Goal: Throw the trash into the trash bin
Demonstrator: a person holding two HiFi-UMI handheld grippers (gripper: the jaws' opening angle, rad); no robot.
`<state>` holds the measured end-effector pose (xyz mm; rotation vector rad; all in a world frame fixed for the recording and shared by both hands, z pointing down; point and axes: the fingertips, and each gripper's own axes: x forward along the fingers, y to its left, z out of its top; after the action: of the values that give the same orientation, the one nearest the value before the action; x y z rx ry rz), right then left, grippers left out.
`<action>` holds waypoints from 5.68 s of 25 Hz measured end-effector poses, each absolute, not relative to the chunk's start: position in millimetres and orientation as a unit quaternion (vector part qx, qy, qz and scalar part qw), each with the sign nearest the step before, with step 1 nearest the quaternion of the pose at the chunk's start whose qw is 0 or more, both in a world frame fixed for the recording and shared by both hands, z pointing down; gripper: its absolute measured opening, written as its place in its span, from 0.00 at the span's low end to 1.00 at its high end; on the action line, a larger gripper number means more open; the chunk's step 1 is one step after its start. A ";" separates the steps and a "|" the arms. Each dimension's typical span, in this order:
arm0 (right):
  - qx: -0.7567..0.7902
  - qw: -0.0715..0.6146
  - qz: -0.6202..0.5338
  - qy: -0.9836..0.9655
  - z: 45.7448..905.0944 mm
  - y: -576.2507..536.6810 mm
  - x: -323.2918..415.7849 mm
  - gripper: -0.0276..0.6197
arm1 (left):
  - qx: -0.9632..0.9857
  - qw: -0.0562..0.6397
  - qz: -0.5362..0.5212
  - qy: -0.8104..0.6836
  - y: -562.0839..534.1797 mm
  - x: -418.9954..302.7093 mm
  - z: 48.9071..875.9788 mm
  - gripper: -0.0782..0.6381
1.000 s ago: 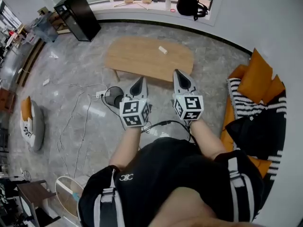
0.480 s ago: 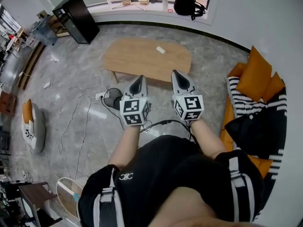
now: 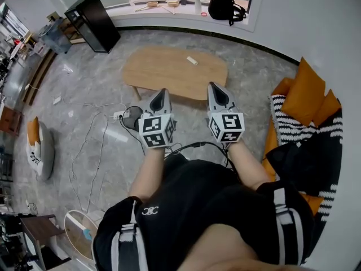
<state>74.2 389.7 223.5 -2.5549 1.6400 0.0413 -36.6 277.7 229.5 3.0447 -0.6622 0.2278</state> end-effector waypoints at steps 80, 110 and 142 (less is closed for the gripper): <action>-0.736 -0.204 -0.193 0.616 466.0 -67.3 418.8 0.18 | 0.926 0.184 0.219 -0.248 -125.4 280.9 407.3 0.13; -0.657 -0.366 -0.365 0.549 801.6 -124.2 510.1 0.27 | 0.874 0.242 0.319 -0.275 -177.1 312.5 613.3 0.13; -0.669 -0.289 -0.223 0.648 603.5 -123.8 413.8 0.28 | 0.860 0.255 0.259 -0.359 -171.4 247.3 533.6 0.13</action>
<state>413.8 -123.8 603.5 -2.6047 2.5210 -0.8677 247.3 -171.4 533.6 2.3345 -0.9741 0.7031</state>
